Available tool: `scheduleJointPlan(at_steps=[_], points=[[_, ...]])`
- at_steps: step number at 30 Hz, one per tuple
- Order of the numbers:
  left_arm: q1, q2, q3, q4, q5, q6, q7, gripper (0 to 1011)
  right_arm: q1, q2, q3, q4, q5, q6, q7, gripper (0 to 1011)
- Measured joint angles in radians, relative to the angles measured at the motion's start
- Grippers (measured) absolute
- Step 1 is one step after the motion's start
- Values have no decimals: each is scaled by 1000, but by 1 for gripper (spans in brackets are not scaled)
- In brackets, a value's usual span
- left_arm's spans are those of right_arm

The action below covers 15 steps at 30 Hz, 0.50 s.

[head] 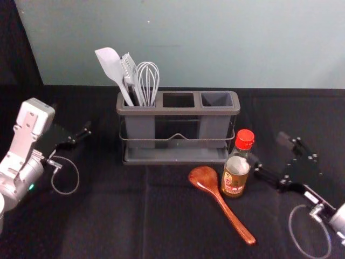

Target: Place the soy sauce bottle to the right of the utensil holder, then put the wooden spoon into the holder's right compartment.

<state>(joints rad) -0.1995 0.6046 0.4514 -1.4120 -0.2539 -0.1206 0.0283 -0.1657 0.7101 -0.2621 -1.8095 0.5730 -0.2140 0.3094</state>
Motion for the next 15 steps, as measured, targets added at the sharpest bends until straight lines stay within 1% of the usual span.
scheduleJointPlan(at_steps=[5, 8, 12, 15], points=[[0, 0, 0, 0, 0, 0, 0, 1005, 34, -27, -26, 5, -28, 24, 15, 1004], [0, 0, 0, 0, 0, 0, 0, 1005, 69, -55, -43, 20, -50, 47, 19, 1004], [0, 0, 0, 0, 0, 0, 0, 1005, 103, -83, -55, 40, -68, 72, 22, 1004], [0, 0, 0, 0, 0, 0, 0, 1005, 120, -96, -59, 50, -78, 87, 24, 1004]])
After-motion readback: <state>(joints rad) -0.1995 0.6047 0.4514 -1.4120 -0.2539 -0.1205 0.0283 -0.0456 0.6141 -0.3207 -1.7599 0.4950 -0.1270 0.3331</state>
